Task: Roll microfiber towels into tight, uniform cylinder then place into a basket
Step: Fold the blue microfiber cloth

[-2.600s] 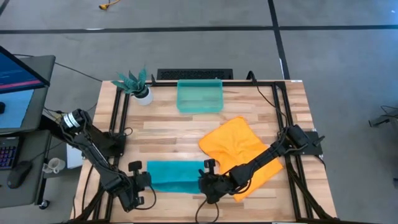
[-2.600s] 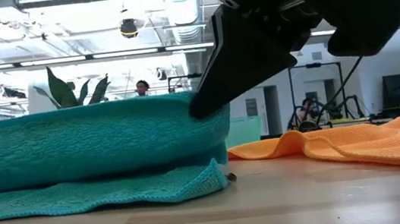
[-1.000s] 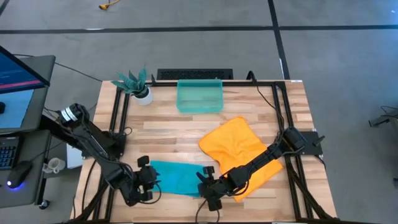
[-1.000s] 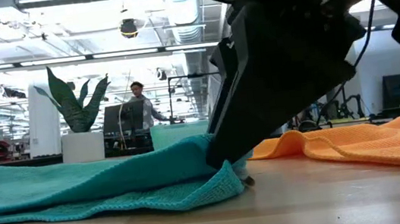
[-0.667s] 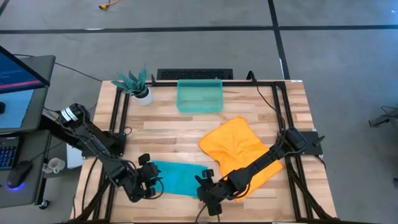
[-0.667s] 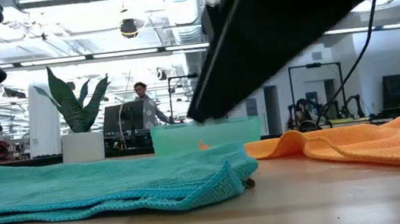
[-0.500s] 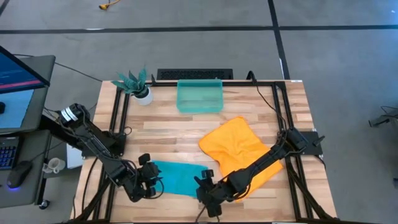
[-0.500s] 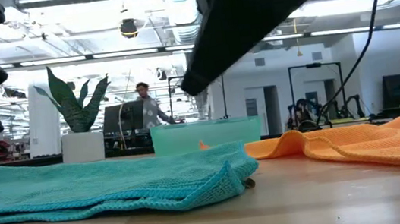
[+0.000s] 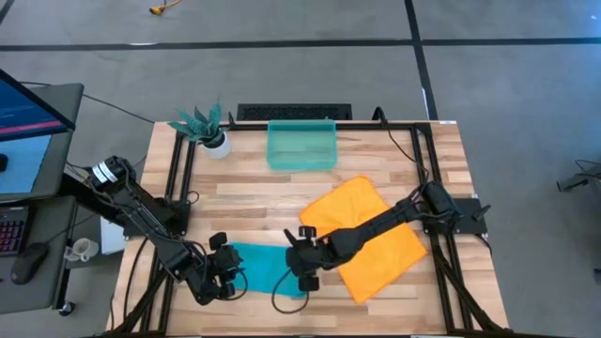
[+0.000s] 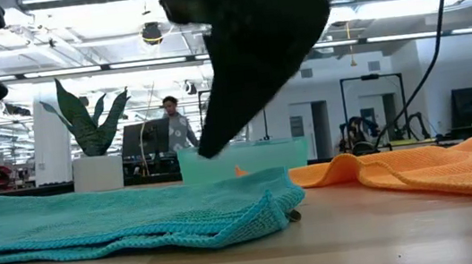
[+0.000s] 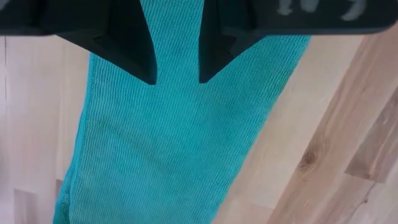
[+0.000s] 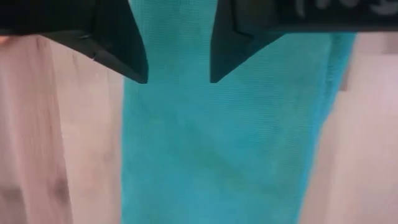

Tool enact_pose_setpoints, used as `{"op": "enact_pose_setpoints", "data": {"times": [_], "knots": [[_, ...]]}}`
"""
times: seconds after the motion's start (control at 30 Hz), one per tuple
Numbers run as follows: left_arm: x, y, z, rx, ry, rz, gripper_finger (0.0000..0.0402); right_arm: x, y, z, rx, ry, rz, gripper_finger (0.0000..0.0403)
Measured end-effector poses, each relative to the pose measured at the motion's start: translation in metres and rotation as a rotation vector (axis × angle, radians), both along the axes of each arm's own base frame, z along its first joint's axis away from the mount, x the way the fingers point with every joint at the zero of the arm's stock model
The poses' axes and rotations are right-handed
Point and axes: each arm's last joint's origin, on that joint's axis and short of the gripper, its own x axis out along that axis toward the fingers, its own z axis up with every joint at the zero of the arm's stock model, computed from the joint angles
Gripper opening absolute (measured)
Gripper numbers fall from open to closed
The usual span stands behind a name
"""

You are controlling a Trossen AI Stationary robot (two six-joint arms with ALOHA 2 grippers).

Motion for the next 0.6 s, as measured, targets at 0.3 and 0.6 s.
{"op": "enact_pose_setpoints", "data": {"times": [0.3, 0.6], "knots": [[0.004, 0.004, 0.0, -0.015, 0.017, 0.015, 0.0033, -0.003, -0.003, -0.007, 0.005, 0.022, -0.035, 0.0033], [0.013, 0.014, -0.001, -0.024, 0.041, 0.044, 0.0001, -0.013, -0.002, -0.006, -0.111, 0.055, -0.09, 0.0021]]}}
